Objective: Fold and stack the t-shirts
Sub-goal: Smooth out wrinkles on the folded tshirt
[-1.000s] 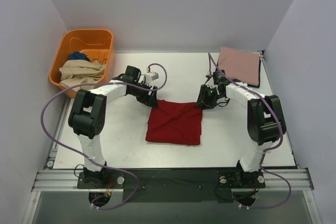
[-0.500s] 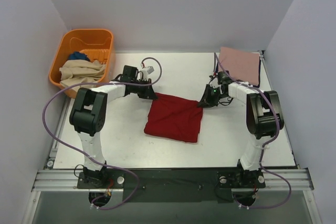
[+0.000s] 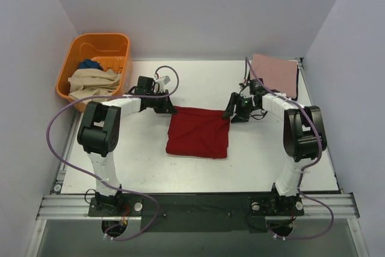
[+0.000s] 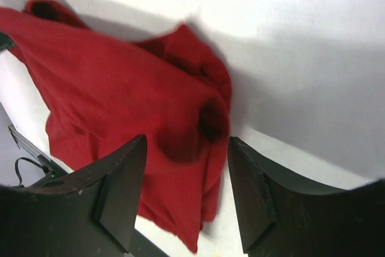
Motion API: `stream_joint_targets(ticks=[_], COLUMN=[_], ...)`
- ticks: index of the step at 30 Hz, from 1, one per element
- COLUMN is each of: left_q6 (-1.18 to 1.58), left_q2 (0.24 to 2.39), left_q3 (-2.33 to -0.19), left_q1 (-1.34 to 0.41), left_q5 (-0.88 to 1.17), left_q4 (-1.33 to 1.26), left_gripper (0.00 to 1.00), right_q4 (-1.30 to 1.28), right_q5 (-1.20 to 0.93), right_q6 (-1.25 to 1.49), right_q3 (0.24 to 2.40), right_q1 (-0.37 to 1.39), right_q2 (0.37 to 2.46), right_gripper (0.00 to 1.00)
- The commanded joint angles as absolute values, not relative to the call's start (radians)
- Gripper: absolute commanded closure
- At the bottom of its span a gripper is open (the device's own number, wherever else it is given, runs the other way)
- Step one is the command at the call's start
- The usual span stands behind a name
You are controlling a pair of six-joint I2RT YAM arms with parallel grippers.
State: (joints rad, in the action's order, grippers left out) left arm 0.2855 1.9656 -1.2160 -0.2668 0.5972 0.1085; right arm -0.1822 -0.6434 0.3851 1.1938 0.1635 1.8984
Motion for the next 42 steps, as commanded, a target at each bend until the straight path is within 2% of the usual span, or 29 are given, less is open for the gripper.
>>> stream_joint_targets(ticks=[1,10,12,13,14,15,16,25,30,31,33,34,37,42], left_q6=[0.311,0.304,0.302,0.299,0.298,0.298,0.296,0.275,0.262,0.256,0.247,0.245,0.252,0.253], left_q2=[1.942,1.948,1.947,1.947,1.945,1.945,1.942,1.936,1.934,1.933,1.936,1.939,1.942,1.937], left_q3=[-1.229,-1.236,-1.236,-1.238,-1.239,-1.244,-1.247,-1.299,-1.305,-1.304,-1.292,-1.281,-1.266,-1.292], left_q1=[-0.259,-0.261,-0.261,-0.259,-0.256,-0.255,-0.249,-0.238,-0.241,-0.247,-0.261,-0.267,-0.29,-0.284], left_q5=[0.563,0.561,0.546,0.54,0.519,0.502,0.476,0.411,0.425,0.437,0.469,0.482,0.529,0.534], left_q4=[0.058,0.066,0.072,0.075,0.086,0.093,0.104,0.144,0.152,0.152,0.146,0.144,0.121,0.129], left_gripper=[1.0,1.0,1.0,1.0,1.0,1.0,1.0,1.0,1.0,1.0,1.0,1.0,1.0,0.98], right_q4=[-0.21,-0.107,-0.107,-0.106,-0.104,-0.104,-0.104,-0.132,-0.138,-0.14,-0.137,-0.138,-0.176,-0.201], right_q5=[-0.563,-0.589,-0.589,-0.589,-0.588,-0.592,-0.592,-0.692,-0.744,-0.742,-0.727,-0.721,-0.707,-0.652], right_q6=[0.434,0.546,0.554,0.557,0.56,0.557,0.558,0.466,0.437,0.434,0.436,0.437,0.419,0.383], right_q3=[1.054,0.859,0.853,0.842,0.838,0.825,0.821,0.738,0.758,0.77,0.804,0.837,0.957,1.11], right_q1=[0.167,0.259,0.27,0.27,0.268,0.259,0.255,0.152,0.149,0.15,0.155,0.155,0.155,0.156], right_q2=[1.74,1.686,1.71,1.716,1.72,1.71,1.701,1.623,1.646,1.664,1.687,1.695,1.715,1.72], right_gripper=[0.5,0.55,0.64,0.79,0.86,0.99,1.0,1.0,1.0,0.97,0.85,0.74,0.6,0.54])
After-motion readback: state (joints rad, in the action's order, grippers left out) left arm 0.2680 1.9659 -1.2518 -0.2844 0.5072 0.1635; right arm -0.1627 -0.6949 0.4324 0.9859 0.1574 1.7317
